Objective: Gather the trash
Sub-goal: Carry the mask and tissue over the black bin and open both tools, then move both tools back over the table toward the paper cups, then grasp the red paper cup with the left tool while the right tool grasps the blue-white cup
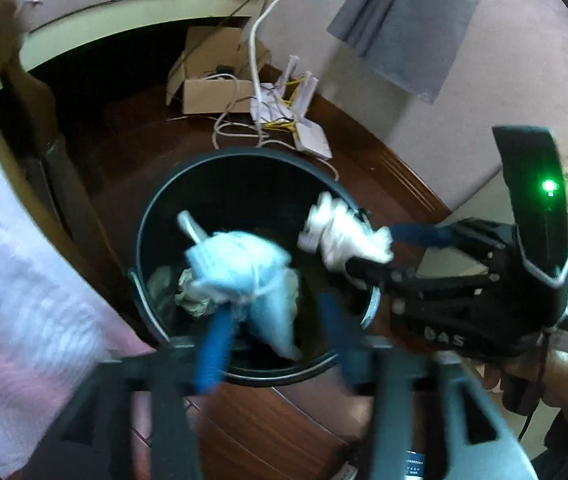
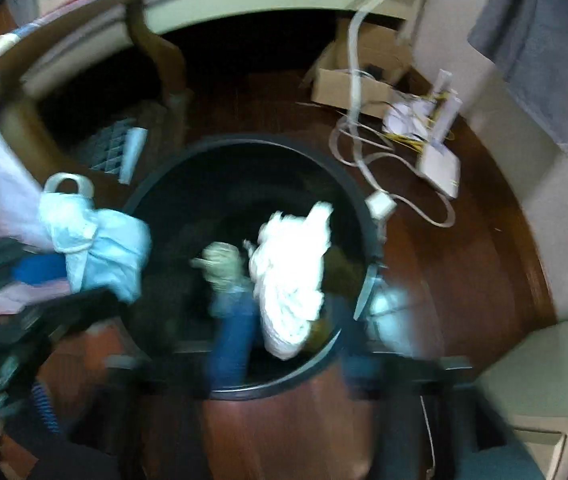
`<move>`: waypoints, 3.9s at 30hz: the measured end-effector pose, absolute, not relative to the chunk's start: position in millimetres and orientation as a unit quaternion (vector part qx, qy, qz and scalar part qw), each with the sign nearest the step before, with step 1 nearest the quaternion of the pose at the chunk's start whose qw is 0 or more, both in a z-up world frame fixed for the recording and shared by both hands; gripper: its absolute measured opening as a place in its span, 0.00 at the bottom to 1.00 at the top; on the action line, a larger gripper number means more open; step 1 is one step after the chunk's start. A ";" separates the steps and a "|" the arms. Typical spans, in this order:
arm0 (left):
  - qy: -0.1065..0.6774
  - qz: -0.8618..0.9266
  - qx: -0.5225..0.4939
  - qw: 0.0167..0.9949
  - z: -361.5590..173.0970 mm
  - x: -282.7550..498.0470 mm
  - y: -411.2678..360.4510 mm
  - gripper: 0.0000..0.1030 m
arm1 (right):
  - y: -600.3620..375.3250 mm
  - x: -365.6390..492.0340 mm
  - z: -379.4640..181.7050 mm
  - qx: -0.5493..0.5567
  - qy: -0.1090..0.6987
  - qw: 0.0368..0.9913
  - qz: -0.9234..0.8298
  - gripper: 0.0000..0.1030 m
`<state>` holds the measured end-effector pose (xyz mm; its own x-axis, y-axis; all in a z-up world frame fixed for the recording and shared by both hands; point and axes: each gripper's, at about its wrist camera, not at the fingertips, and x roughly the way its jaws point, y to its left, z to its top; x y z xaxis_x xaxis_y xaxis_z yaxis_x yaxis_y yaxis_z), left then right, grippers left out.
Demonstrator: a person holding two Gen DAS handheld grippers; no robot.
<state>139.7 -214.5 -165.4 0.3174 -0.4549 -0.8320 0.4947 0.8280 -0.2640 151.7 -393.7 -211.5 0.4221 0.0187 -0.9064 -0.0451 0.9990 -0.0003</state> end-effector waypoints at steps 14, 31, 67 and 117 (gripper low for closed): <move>0.491 -0.272 0.028 0.827 -147.7 121.3 -200.9 0.71 | -414.7 130.0 -178.2 0.013 0.515 0.856 -0.032 0.96; 0.436 -0.210 0.030 0.874 -81.1 87.8 -145.3 0.79 | -364.0 89.5 -92.1 -0.003 0.471 0.881 -0.041 0.99; 0.333 0.014 -0.018 0.943 -19.7 91.5 79.8 0.83 | -125.6 163.8 3.7 -0.058 0.343 0.926 0.148 1.00; 0.380 0.116 -0.099 0.912 -57.2 225.8 241.1 0.66 | 3.1 342.6 -50.7 -0.018 0.406 0.895 0.181 0.79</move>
